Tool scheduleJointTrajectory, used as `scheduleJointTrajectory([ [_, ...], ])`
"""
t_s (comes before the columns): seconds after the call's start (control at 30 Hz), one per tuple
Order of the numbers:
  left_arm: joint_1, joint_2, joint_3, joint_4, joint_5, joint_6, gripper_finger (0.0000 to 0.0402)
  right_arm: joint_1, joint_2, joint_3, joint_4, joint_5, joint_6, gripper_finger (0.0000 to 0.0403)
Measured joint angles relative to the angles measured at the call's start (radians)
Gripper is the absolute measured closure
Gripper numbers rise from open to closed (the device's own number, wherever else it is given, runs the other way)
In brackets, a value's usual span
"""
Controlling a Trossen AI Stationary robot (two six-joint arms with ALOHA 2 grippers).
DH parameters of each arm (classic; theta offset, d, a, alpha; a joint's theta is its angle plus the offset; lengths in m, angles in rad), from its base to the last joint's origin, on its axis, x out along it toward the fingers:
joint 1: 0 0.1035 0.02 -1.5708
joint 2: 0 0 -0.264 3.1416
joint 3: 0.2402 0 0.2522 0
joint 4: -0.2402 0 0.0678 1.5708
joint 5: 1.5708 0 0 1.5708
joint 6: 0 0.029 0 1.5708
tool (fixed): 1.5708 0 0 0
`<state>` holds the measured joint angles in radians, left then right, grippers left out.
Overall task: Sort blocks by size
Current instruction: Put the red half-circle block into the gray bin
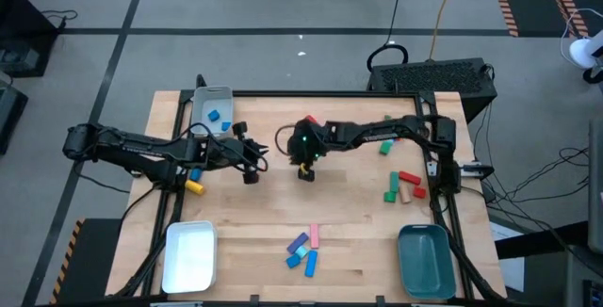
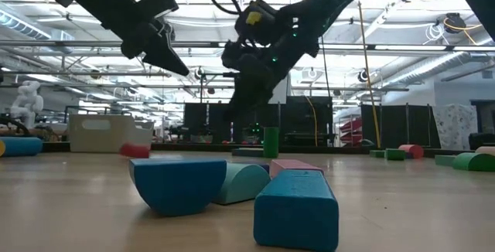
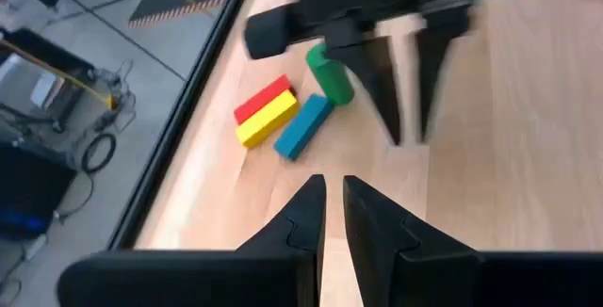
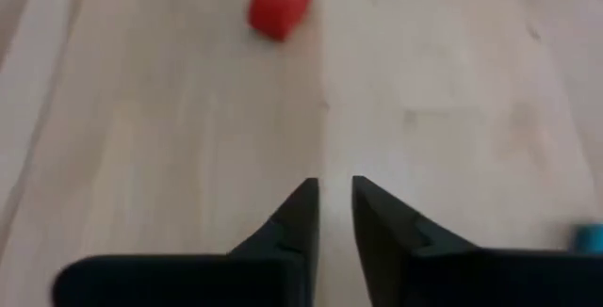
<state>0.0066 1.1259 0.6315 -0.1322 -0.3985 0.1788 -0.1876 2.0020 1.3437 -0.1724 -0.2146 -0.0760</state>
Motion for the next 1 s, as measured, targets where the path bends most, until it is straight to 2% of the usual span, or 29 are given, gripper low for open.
scheduleJointTrajectory([
  [0.2,0.008,0.000,0.000,-0.116,-0.011,-0.074,0.0357,0.073,0.090,-0.002,0.181,0.004,-0.063,0.0267],
  [0.37,0.014,0.000,0.000,-0.273,-0.105,-0.250,0.0357,0.108,0.160,-0.001,0.375,0.012,-0.043,0.0201],
  [0.57,0.025,0.000,0.000,-0.369,-0.120,-0.431,0.0357,0.108,0.215,0.056,0.407,0.032,0.055,0.0140],
  [0.7,0.028,0.000,0.000,-0.377,-0.146,-0.470,0.0357,0.108,0.260,0.099,0.399,0.033,0.057,0.0123],
  [1.0,0.028,0.000,0.000,-0.376,-0.183,-0.454,0.0357,0.108,0.310,0.154,0.403,0.033,0.086,0.0126],
])
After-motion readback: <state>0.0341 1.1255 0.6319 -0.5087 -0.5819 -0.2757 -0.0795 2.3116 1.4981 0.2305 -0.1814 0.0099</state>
